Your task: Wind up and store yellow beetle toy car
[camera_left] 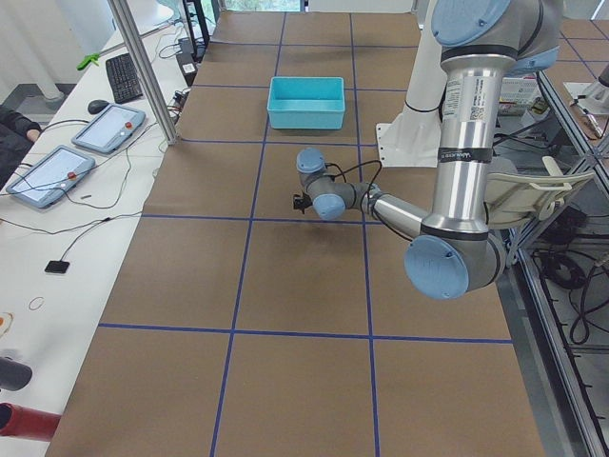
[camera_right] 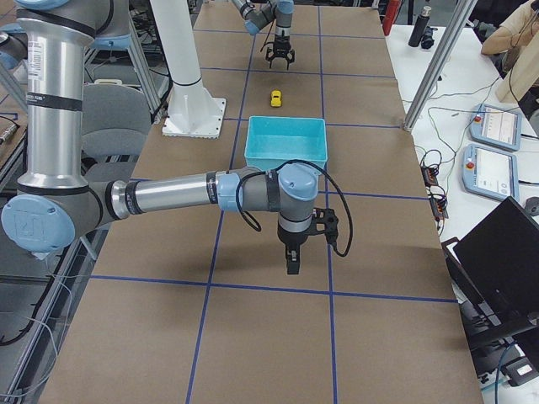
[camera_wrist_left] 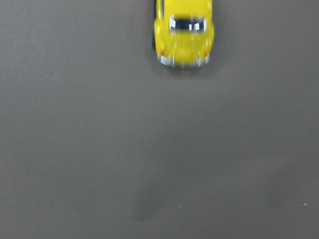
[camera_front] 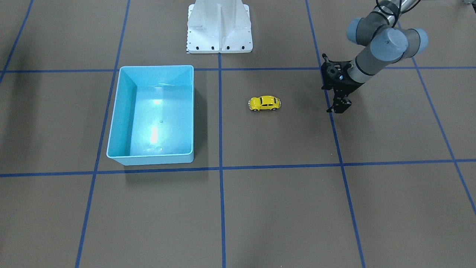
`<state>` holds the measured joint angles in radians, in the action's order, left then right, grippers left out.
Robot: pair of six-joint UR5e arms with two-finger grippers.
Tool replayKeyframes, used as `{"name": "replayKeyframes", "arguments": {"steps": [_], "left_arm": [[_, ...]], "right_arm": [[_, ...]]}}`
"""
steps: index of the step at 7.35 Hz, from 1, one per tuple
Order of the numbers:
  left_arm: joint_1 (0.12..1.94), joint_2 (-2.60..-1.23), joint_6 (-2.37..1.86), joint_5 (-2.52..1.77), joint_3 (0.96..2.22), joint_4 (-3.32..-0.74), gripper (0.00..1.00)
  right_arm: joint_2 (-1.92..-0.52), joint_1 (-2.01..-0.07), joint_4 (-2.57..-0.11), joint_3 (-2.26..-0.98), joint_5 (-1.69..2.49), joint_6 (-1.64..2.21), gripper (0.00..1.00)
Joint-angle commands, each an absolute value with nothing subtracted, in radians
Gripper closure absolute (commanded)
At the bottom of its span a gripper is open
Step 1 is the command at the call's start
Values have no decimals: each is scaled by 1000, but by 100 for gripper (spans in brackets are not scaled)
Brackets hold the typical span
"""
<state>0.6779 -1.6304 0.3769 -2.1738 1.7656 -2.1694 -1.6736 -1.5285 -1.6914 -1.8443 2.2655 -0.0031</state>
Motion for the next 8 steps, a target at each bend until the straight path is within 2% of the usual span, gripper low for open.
{"name": "replayKeyframes", "arguments": {"steps": [1,4,6,8], "left_arm": [[701,-1626,368,-2187,1767,-2169,0],[839,-1634,348,-2186,1772,-2155,0],[938,-1635,72,-2187,1772,-2152,0],[1099,-1629,17,-2262,1755,-2087,0]], "right_arm": [[-1674,-1529,-1692,-1845,2264,-3,0],[-1674,-1528,-1692,-1845,2266,-3,0],[-1671,-1528,-1690,-1847,2272,-3,0],[-1622,-1517,-1692,-1847,2299,-8,0]]}}
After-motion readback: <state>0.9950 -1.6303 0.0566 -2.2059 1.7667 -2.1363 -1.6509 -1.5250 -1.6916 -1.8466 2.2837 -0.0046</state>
